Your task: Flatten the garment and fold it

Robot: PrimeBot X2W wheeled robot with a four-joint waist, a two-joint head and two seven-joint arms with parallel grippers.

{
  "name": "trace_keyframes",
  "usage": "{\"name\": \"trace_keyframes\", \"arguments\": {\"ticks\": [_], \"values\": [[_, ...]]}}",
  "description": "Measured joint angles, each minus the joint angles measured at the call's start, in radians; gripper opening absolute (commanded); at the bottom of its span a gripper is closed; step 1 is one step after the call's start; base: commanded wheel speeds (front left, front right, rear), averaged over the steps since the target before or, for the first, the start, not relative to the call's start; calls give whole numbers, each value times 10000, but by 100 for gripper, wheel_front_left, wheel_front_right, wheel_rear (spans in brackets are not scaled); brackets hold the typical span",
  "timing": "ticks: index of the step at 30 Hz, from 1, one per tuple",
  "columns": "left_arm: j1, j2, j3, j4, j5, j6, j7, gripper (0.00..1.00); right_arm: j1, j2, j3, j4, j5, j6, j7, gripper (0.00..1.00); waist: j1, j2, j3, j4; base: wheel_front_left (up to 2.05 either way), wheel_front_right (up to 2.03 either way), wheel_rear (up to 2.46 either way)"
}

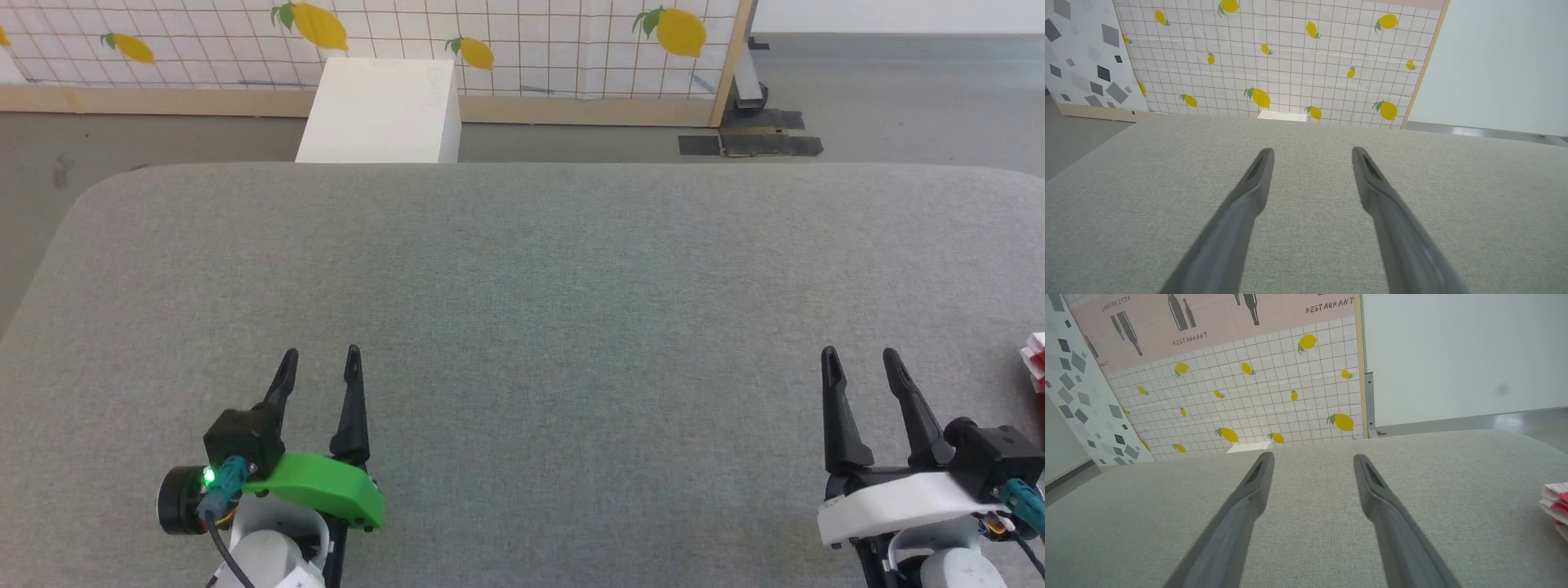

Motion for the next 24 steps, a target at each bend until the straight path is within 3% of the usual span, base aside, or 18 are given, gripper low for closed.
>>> {"name": "trace_keyframes", "arguments": {"ticks": [1,2,24], "values": [[1,-2,-6,4,0,-4,0,100,0,0,2,12,50,0,0,100,0,0,1,-20,0,0,0],[0,-6,-10,6,0,-6,2,0,-1,0,-2,21,63,0,2,0,0,0,-3,-34,0,0,0],[53,-46,107,-326,173,-6,347,0,-1,0,54,-159,-196,0,341,0,0,0,-81,-73,0,0,0]]}}
